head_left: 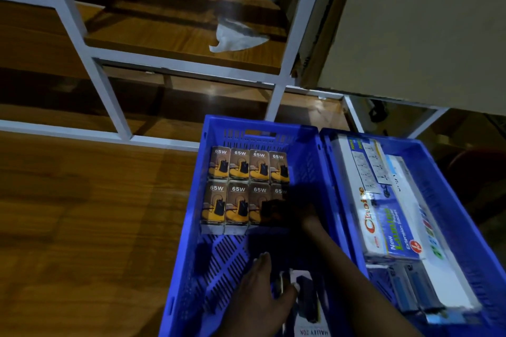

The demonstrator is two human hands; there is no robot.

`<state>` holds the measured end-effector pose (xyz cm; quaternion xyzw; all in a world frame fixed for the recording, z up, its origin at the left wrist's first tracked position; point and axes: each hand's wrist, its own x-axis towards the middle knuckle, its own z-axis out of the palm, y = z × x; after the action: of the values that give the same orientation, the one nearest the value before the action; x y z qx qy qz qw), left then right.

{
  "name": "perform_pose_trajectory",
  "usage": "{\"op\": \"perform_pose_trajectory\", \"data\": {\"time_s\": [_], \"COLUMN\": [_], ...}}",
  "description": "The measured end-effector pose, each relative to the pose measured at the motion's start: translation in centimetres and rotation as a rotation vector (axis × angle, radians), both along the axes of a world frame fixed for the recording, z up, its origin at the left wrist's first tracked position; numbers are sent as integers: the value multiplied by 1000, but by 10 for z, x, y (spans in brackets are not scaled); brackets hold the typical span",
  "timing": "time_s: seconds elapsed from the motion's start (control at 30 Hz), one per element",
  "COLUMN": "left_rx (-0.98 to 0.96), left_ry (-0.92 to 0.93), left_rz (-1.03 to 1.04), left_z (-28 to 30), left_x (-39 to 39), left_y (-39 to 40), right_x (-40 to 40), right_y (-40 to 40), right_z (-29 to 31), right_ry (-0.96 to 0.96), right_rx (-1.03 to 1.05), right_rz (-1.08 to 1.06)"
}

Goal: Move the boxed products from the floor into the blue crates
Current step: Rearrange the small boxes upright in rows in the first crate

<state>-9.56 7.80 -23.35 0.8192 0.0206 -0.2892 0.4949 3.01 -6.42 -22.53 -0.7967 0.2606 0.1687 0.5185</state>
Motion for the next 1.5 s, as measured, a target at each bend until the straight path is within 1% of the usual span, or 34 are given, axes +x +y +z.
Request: {"op": "perform_pose_trajectory", "data": {"time_s": [0.03,0.1,0.13,0.17,0.23,0.27,0.33,0.4,0.47,0.6,0.67,0.73,0.8,0.9,1.0,1.17,1.33,1.4,1.5], "left_rx": [-19,-45,-28,-20,16,34,72,49,68,163,257,340,348,323,337,315,273,244,176], "left_ry": [-4,4,-7,-1,-47,-65,-93,-105,-74,95,160,206,210,207,179,192,152,120,147], "left_rz": [-5,-41,-47,-34,-5,0,1,13,-10,-125,-203,-257,-261,-233,-174,-103,-33,25,124], "left_z": [-4,-12,-16,-18,-23,-19,-17,-11,-3,8,4,-8,12,26,28,20,16,13,2], "left_x": [3,4,3,3,3,4,4,4,3,3,-2,-8,-17,-25,-30,-29,-30,-31,-29], "left_y": [0,-2,-3,-3,-2,-2,-2,-3,-3,-4,-8,-16,-29,-50,-66,-74,-77,-75,-70], "right_x": [-2,-3,-3,-9,-20,-29,-48,-69,-84,-96,-97,-98,-97,-96,-95,-95,-95,-95,-96], "right_y": [0,-9,-15,-17,-24,-25,-33,-44,-53,-59,-61,-63,-67,-70,-72,-73,-75,-75,-74], "right_z": [2,-4,-9,-4,1,8,21,25,27,22,18,18,18,18,16,12,11,13,16], "right_ry": [-1,-63,-87,-95,-152,-221,-359,-412,-437,-572,-594,-603,-601,-576,-630,-635,-617,-617,-626], "right_rx": [-15,-73,-105,-139,-200,-262,-380,-365,-341,-269,-204,-87,-27,-44,-47,40,114,113,89], "right_rz": [19,53,71,111,174,225,422,620,668,596,539,461,468,590,656,576,509,514,533]}}
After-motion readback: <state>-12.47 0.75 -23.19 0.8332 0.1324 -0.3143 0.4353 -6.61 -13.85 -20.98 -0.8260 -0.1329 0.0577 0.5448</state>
